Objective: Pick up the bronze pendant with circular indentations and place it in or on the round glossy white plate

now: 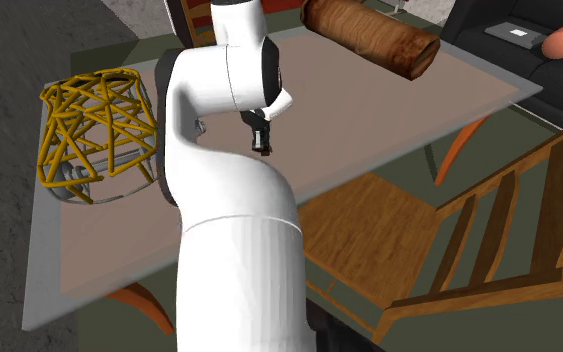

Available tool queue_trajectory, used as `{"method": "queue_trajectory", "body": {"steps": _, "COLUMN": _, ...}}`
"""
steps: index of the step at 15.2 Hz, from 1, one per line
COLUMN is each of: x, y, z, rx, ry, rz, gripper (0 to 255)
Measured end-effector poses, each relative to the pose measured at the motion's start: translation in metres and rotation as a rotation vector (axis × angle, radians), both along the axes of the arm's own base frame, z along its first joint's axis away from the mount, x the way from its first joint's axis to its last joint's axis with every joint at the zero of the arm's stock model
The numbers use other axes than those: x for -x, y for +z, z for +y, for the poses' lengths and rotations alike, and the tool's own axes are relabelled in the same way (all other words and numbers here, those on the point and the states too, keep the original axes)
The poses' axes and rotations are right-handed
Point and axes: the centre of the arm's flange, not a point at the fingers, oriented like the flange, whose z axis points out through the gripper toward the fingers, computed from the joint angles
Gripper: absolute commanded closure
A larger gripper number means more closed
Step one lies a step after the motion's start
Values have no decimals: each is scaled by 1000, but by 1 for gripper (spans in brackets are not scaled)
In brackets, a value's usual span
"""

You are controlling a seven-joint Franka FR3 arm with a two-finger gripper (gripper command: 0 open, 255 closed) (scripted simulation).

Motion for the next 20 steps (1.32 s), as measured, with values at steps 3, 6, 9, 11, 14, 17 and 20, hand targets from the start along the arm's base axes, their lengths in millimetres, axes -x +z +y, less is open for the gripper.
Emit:
{"method": "queue_trajectory", "body": {"steps": 3, "x": 40, "y": 0, "z": 6, "rx": -1, "ry": 0, "rz": 0, "gripper": 255}}
{"method": "queue_trajectory", "body": {"steps": 6, "x": 77, "y": -3, "z": 14, "rx": -1, "ry": 0, "rz": 0, "gripper": 255}}
{"method": "queue_trajectory", "body": {"steps": 9, "x": 118, "y": -5, "z": 21, "rx": -2, "ry": 0, "rz": 0, "gripper": 255}}
{"method": "queue_trajectory", "body": {"steps": 11, "x": 136, "y": -8, "z": 21, "rx": -2, "ry": 0, "rz": 0, "gripper": 255}}
{"method": "queue_trajectory", "body": {"steps": 14, "x": 141, "y": -20, "z": 22, "rx": -2, "ry": -1, "rz": 0, "gripper": 255}}
{"method": "queue_trajectory", "body": {"steps": 17, "x": 141, "y": -36, "z": 22, "rx": -2, "ry": -1, "rz": 1, "gripper": 255}}
{"method": "queue_trajectory", "body": {"steps": 20, "x": 142, "y": -50, "z": 24, "rx": -2, "ry": -1, "rz": 1, "gripper": 255}}
